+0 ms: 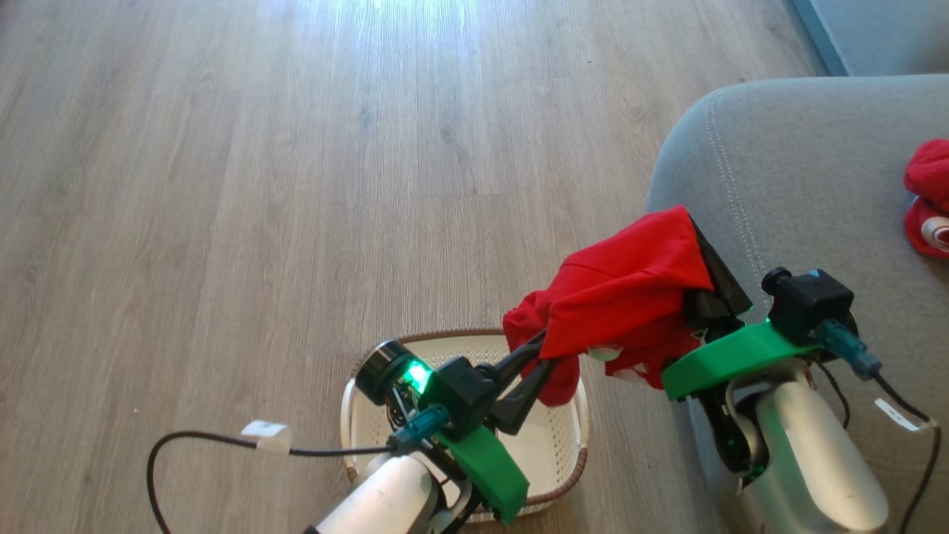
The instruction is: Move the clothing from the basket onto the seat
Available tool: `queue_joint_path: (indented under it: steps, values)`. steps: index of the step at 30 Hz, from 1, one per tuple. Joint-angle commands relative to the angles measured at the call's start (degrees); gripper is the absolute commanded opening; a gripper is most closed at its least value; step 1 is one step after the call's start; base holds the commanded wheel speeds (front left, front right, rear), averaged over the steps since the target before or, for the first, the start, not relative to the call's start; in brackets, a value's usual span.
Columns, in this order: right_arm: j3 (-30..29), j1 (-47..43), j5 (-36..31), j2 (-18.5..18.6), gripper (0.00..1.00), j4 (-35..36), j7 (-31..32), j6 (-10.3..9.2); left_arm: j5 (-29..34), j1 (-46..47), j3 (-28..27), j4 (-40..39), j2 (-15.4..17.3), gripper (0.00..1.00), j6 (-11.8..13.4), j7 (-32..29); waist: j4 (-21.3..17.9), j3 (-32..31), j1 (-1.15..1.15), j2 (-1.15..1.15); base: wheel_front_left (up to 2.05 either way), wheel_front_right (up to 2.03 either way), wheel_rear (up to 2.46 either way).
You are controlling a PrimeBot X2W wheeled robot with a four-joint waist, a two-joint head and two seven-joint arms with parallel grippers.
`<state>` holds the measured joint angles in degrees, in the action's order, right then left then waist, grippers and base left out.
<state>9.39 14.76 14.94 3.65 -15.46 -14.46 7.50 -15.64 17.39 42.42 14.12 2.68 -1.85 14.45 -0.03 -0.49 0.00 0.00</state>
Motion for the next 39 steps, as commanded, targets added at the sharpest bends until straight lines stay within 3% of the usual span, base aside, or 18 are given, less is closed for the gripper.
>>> queue_joint_path:
  steps: [1, 2, 3, 17, 39]
  values:
    - [1.2, 1.7, 1.4, -0.8, 0.00, 1.6, -0.5, -0.01, 0.2, 1.1, -2.0, -1.4, 0.2, 0.17, -0.2, 0.5, 0.1, 0.0, 0.00, 0.00, 0.00, 0.00, 0.00]
    - [1.1, 1.6, 2.1, -0.8, 0.00, 1.6, -0.5, -0.01, 0.2, 1.1, -2.1, -1.3, 0.2, 0.50, 0.0, 0.5, 0.1, 0.0, 0.00, 0.00, 0.00, 0.00, 0.00]
    - [1.0, 1.6, 2.5, -0.8, 0.00, 1.5, -0.5, -0.01, 0.3, 1.0, -2.2, -1.3, 0.2, 1.00, 0.1, 0.5, 0.1, 0.1, 0.00, 0.00, 0.00, 0.00, 0.00]
    - [-2.5, 2.7, 2.8, -0.8, 0.00, 2.0, -0.5, -0.01, 1.6, 0.2, -4.5, 1.2, 0.2, 1.00, 0.1, 0.5, 0.1, -0.1, 0.00, 0.00, 0.00, 0.00, 0.00]
    - [-12.3, -3.4, -2.0, -0.8, 0.00, 1.9, -0.5, -0.01, 4.7, -5.5, -9.6, 2.7, 0.2, 1.00, -2.5, 0.5, -0.7, -0.9, 0.00, 0.00, 0.00, 0.00, 0.00]
